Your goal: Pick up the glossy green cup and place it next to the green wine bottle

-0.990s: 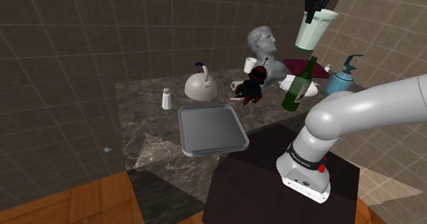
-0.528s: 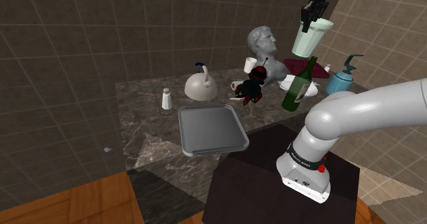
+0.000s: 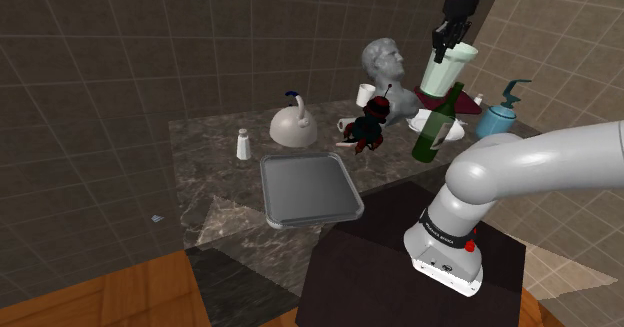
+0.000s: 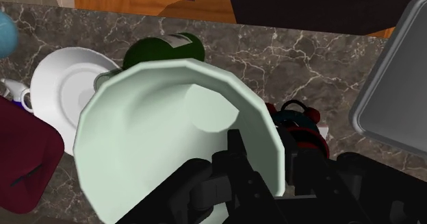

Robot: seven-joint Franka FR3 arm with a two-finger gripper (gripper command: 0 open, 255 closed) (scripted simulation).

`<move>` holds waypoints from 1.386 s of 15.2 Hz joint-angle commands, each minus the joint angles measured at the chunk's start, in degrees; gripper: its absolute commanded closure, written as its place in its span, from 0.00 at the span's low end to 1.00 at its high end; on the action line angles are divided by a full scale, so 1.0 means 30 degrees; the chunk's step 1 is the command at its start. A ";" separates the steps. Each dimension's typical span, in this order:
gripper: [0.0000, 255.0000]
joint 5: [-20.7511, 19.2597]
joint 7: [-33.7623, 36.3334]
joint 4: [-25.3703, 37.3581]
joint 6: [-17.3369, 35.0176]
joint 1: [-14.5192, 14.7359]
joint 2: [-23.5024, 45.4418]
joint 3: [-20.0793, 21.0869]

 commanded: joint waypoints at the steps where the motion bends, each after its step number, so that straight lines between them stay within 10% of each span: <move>1: 1.00 -0.0095 0.0080 -0.0618 0.0455 -0.0031 -0.0183 -0.0102; 21: 1.00 -0.1145 0.1083 -0.6250 0.4920 -0.0410 -0.1272 -0.1119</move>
